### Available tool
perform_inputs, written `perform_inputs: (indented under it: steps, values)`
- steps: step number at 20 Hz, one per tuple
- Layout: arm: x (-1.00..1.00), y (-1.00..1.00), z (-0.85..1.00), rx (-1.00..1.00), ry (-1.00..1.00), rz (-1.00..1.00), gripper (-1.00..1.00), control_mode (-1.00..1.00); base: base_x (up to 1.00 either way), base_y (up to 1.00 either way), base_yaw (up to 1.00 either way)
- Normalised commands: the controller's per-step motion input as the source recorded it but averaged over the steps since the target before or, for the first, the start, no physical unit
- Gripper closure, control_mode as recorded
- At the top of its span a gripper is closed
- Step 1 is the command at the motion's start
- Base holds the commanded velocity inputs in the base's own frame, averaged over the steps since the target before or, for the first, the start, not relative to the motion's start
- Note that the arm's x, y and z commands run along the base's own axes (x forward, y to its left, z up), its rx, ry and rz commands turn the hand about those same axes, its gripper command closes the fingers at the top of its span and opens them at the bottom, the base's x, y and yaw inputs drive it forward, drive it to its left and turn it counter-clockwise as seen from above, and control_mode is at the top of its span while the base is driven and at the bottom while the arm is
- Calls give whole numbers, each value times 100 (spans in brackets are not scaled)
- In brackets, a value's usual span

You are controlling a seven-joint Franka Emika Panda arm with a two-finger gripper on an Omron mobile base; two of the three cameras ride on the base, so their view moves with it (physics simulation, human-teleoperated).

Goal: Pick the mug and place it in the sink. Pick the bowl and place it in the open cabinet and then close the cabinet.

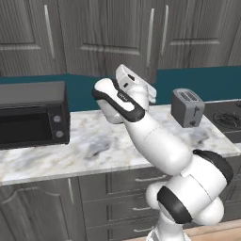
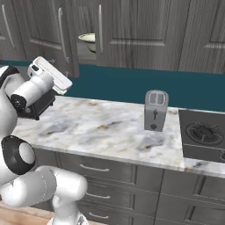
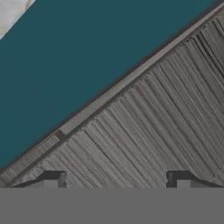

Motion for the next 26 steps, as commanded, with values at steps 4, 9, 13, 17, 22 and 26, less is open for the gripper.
perform_inputs:
  steps: [4, 9, 13, 17, 22, 26]
  values:
    - [63, 0, 48, 0, 14, -24, -100, -100, 0, 0, 0]
    - [45, 0, 32, 0, 12, -21, -100, -100, 0, 0, 0]
    - [41, 0, 12, 0, 13, -17, -100, -100, 0, 0, 0]
    - [44, 0, 24, 0, 11, -17, -100, -100, 0, 0, 0]
    - [53, 0, 28, 0, 10, -19, -100, -100, 0, 0, 0]
    - [59, 0, 29, 0, 11, -20, -100, -100, 0, 0, 0]
